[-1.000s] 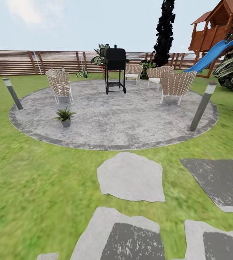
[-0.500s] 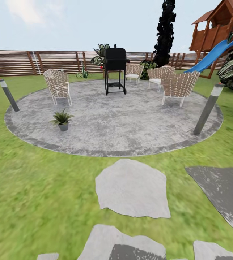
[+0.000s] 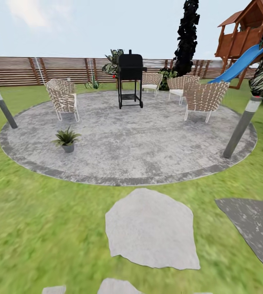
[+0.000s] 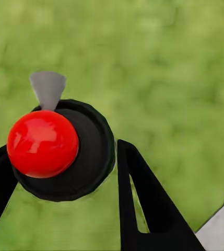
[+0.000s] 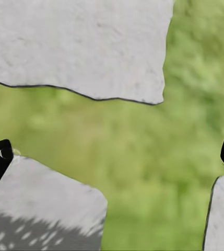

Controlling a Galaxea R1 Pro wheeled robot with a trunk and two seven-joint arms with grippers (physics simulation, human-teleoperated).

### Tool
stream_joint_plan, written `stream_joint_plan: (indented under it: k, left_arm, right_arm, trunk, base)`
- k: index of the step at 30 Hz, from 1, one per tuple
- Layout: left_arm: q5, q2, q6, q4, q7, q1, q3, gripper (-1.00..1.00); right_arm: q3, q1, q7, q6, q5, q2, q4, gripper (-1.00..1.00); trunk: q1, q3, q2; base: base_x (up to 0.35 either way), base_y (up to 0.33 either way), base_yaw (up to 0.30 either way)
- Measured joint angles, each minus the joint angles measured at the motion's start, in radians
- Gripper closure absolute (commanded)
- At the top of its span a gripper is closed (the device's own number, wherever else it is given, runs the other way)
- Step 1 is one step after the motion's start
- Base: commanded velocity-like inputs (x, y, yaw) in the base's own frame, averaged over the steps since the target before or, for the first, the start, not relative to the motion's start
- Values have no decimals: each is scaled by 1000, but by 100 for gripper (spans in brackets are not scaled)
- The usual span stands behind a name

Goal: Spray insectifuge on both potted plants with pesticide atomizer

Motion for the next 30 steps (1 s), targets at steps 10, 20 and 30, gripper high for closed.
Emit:
stream_joint_plan:
  k: [10,20,30]
  left_arm:
    - [0,0,0,0,0,0,0,100]
    - [0,0,0,0,0,0,-1,100]
    - [1,0,0,0,0,0,0,100]
  right_arm:
    - [0,2,3,0,6,-7,0,-100]
    - [0,2,0,0,4,-6,0,-100]
    - [0,2,1,0,3,-6,0,-100]
  trunk:
    - [0,0,0]
    - [0,0,0]
    - [0,0,0]
  base:
    - [339,0,0]
    - [339,0,0]
    - [338,0,0]
